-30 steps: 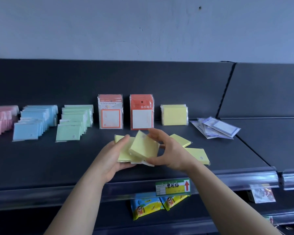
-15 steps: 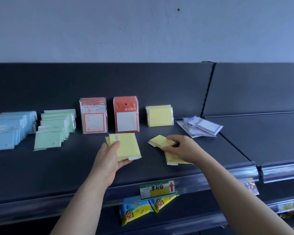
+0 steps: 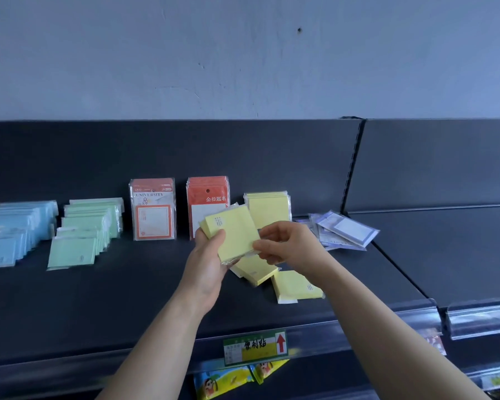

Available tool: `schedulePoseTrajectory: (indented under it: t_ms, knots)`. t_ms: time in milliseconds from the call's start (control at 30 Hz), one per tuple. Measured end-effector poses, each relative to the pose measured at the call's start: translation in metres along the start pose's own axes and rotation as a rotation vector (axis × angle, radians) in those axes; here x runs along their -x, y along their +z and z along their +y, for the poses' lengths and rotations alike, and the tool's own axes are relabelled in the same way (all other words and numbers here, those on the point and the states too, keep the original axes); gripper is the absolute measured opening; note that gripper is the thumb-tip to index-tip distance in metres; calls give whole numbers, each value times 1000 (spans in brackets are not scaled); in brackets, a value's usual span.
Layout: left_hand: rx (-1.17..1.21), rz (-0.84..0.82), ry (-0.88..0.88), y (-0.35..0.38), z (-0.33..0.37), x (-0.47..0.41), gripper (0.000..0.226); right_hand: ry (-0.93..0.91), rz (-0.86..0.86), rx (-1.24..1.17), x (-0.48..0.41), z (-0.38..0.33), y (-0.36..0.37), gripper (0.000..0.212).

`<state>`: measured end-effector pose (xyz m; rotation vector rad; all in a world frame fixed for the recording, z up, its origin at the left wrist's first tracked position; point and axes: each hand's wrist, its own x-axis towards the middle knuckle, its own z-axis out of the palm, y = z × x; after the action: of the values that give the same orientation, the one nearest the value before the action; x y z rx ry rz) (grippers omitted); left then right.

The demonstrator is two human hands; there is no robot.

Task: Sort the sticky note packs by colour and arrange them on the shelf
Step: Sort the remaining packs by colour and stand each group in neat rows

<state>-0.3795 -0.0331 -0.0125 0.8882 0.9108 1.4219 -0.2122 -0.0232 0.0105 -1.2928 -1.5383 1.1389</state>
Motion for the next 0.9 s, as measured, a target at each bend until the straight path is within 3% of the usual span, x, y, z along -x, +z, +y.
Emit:
schedulePoseTrajectory:
  t_ms: [233, 400, 600, 700, 900]
  knots:
    - [-54, -18, -16, 20, -3, -20, 19, -26, 13, -189, -18, 9, -24, 11]
    - [-21, -59, -55, 38, -10, -35, 20, -11, 18, -247, -34, 17, -39, 19]
    - [-819, -26, 116, 30, -16, -74, 27, -66, 208, -98, -65, 28, -64, 30]
    - [-984, -25, 116, 32, -22, -92, 34, -59, 223, -95, -84, 33, -67, 34]
    - [-1172, 33, 149, 40, -33, -116, 20, -21, 261, -14, -111, 45, -65, 39]
